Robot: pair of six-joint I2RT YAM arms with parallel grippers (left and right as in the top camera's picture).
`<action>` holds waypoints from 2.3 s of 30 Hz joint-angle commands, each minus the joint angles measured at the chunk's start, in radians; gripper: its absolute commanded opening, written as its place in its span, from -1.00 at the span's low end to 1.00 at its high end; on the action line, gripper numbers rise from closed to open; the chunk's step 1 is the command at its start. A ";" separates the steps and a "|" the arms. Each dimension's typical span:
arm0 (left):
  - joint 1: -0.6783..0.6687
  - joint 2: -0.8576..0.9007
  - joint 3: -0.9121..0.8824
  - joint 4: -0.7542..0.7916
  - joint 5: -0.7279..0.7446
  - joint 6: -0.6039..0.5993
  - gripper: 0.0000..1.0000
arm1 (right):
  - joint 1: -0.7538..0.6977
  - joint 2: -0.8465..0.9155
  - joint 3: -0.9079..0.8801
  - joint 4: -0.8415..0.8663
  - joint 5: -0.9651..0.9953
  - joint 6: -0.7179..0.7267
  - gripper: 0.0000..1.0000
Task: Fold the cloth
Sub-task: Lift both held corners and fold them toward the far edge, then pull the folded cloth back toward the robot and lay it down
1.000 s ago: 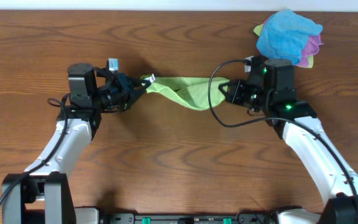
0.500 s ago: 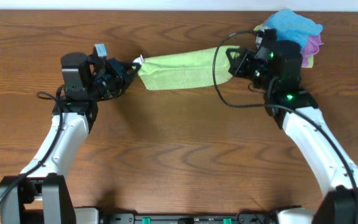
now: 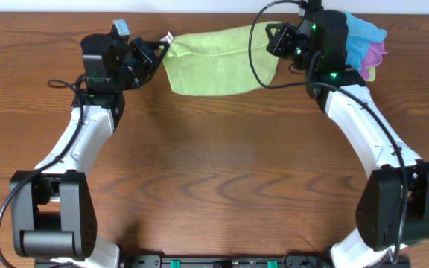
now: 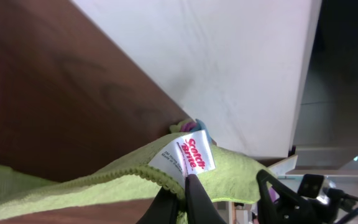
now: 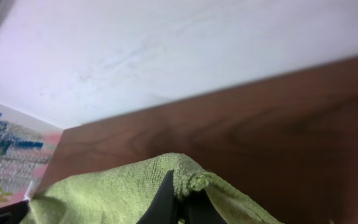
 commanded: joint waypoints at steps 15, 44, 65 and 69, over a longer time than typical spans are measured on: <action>0.035 -0.008 0.122 -0.161 0.257 0.154 -0.88 | 0.008 -0.071 0.087 -0.335 -0.034 -0.137 -0.98; 0.043 -0.114 0.070 -1.151 0.153 0.768 -0.88 | 0.102 -0.167 0.014 -0.896 0.056 -0.275 -0.97; 0.041 -0.394 -0.453 -1.021 0.156 0.703 -0.88 | 0.189 -0.474 -0.563 -0.724 0.032 -0.135 -0.97; 0.041 -0.415 -0.481 -1.023 0.156 0.703 -0.88 | 0.222 -0.483 -0.621 -0.713 0.032 -0.110 -0.97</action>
